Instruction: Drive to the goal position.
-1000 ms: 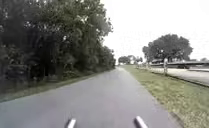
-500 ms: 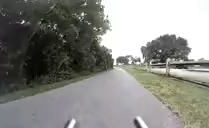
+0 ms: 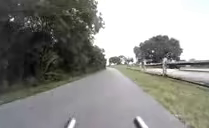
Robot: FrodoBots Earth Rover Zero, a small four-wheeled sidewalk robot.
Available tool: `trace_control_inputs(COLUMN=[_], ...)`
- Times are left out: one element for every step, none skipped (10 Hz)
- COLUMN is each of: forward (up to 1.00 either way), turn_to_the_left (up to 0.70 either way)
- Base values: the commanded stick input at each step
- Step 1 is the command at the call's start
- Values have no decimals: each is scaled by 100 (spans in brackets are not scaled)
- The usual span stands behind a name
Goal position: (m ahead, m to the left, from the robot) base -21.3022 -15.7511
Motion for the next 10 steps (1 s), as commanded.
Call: trace_control_inputs(forward=[70,70,70,70,70,70,70,70,70,70], turn_to_the_left=[0,0,0,0,0,0,0,0,0,0])
